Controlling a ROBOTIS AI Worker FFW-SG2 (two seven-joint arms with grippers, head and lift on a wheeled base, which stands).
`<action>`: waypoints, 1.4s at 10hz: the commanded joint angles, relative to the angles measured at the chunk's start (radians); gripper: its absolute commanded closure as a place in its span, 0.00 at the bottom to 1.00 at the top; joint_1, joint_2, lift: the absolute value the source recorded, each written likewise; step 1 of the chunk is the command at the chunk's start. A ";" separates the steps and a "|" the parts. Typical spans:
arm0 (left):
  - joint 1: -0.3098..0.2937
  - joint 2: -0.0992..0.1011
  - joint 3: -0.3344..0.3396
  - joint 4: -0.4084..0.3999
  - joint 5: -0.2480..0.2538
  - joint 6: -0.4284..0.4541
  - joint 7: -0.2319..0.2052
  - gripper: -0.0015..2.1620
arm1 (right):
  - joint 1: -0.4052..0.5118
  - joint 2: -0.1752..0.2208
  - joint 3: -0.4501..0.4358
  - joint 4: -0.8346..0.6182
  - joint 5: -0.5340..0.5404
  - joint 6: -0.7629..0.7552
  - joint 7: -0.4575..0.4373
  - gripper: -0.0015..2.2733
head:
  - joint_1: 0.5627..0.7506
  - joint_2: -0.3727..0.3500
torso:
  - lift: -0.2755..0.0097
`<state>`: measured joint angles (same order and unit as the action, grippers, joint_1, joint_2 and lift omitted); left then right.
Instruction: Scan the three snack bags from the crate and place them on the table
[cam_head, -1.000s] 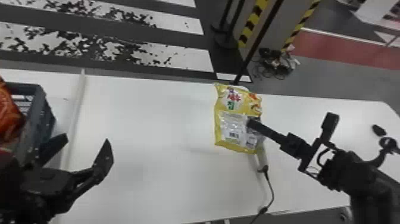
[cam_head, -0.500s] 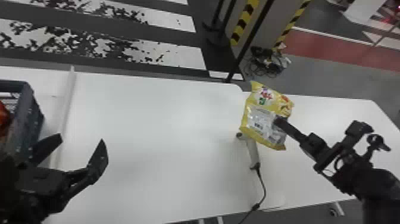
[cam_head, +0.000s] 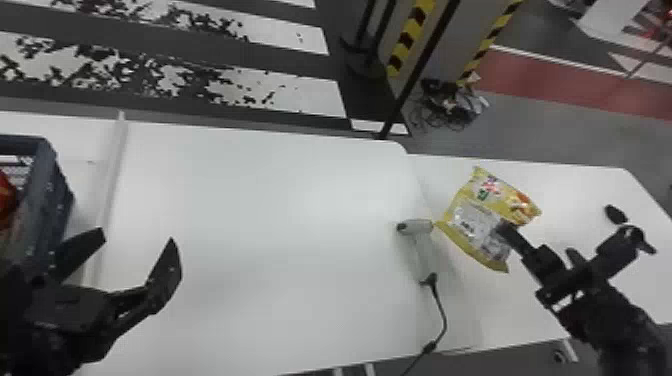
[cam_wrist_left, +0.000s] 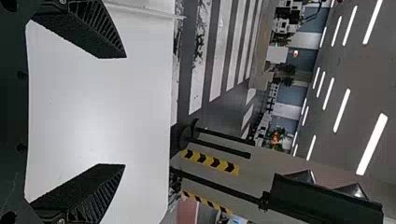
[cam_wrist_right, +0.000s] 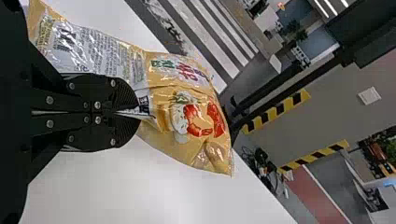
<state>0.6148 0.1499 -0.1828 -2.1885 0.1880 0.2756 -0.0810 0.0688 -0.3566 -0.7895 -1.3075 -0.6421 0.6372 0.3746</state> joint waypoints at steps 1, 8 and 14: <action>0.002 0.003 -0.001 -0.007 0.001 0.000 -0.003 0.01 | -0.035 -0.013 0.001 0.112 0.025 -0.076 -0.045 0.78 | 0.70 0.03 | 0.75; -0.004 0.017 -0.004 -0.004 0.014 -0.006 -0.005 0.01 | -0.135 -0.067 0.110 0.363 0.140 -0.193 -0.276 0.00 | 0.70 0.03 | 0.75; -0.007 0.013 -0.010 0.003 0.010 -0.003 -0.005 0.01 | 0.034 0.001 0.141 -0.064 0.125 -0.033 -0.296 0.03 | 0.70 0.03 | 0.75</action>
<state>0.6095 0.1630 -0.1923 -2.1866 0.1987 0.2724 -0.0844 0.0791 -0.3667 -0.6486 -1.3023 -0.5155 0.5742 0.0781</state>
